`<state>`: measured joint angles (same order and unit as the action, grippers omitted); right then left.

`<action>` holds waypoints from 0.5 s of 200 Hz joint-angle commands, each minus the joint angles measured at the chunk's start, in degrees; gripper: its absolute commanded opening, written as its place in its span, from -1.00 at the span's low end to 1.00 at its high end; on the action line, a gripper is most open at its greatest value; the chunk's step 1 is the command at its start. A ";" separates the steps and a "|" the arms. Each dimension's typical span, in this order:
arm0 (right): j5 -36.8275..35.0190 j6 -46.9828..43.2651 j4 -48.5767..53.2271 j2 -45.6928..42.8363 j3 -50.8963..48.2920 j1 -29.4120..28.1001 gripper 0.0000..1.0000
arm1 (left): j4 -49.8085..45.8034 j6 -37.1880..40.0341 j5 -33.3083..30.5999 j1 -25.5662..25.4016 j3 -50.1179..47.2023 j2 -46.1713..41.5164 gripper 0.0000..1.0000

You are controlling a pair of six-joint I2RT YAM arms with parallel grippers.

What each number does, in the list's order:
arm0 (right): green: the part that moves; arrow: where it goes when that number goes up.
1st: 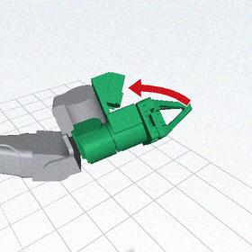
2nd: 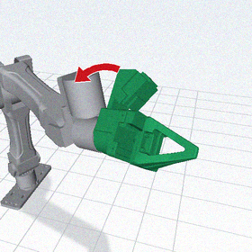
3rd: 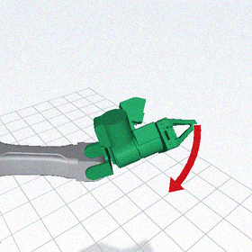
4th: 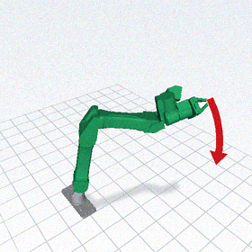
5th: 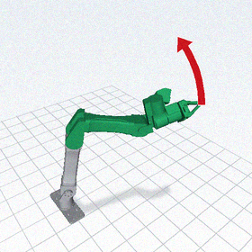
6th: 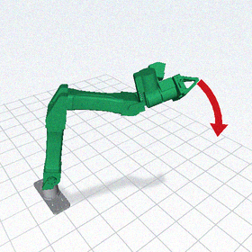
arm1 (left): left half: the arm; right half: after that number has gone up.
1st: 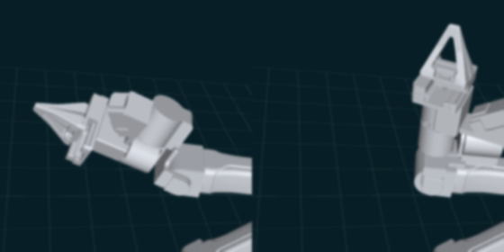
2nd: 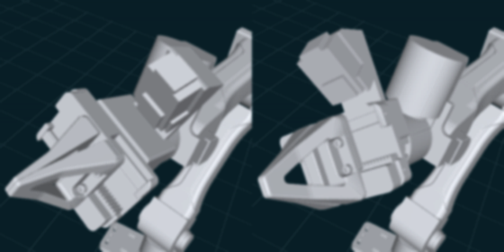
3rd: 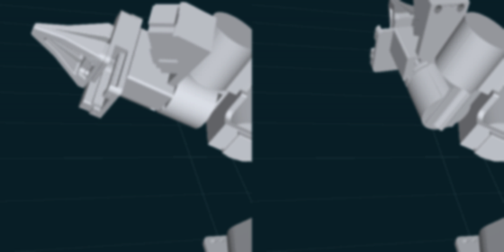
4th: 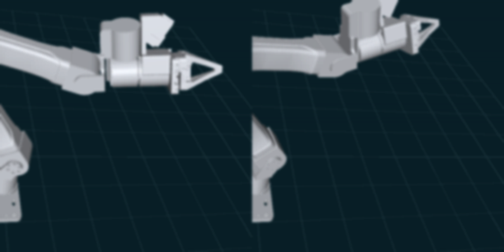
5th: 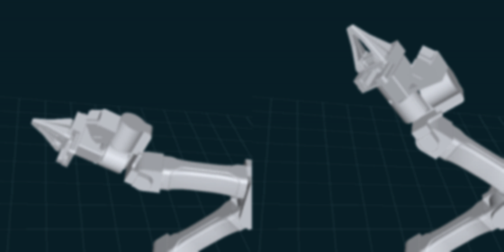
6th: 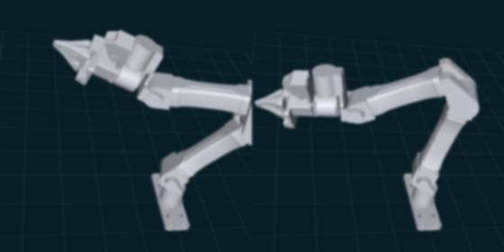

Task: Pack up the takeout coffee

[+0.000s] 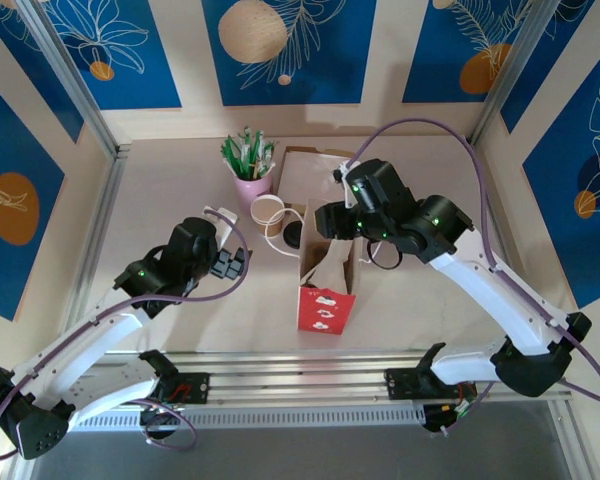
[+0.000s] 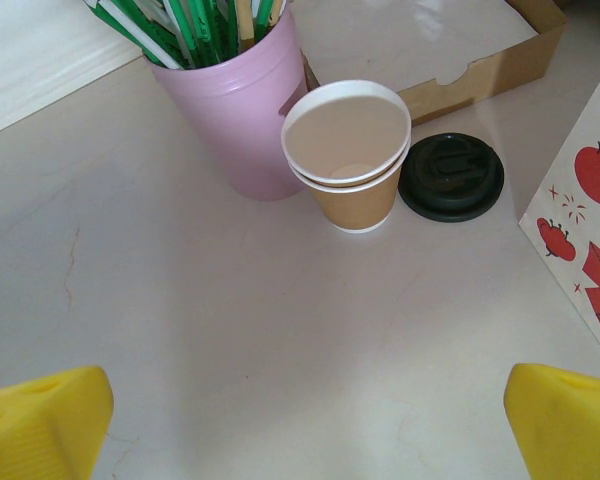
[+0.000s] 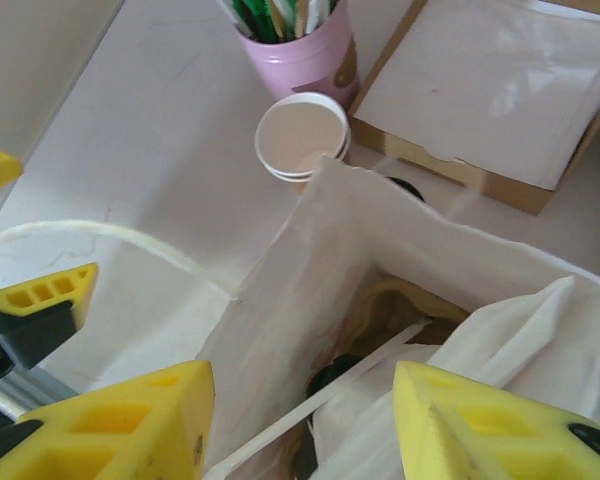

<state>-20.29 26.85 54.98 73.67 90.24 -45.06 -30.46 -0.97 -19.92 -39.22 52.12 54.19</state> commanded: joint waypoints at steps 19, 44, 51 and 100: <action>1.76 -0.83 4.14 6.96 0.57 2.21 -0.11 | 0.22 0.26 -0.09 0.73 -0.26 -0.75 1.00; 3.11 0.51 3.25 9.31 -1.56 1.39 -0.19 | 0.22 0.27 -0.09 0.77 -0.35 -0.82 1.00; 2.95 0.89 3.44 9.44 -1.28 1.10 -0.21 | 0.22 0.27 -0.20 0.78 -0.35 -0.82 1.00; 6.61 0.42 2.44 3.73 5.16 -0.12 -0.16 | 0.65 0.14 -0.89 0.79 -0.53 -0.88 1.00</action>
<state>-17.76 27.18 57.67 82.24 89.67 -44.69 -30.44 -0.97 -19.94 -39.22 52.12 54.17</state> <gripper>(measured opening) 0.403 0.999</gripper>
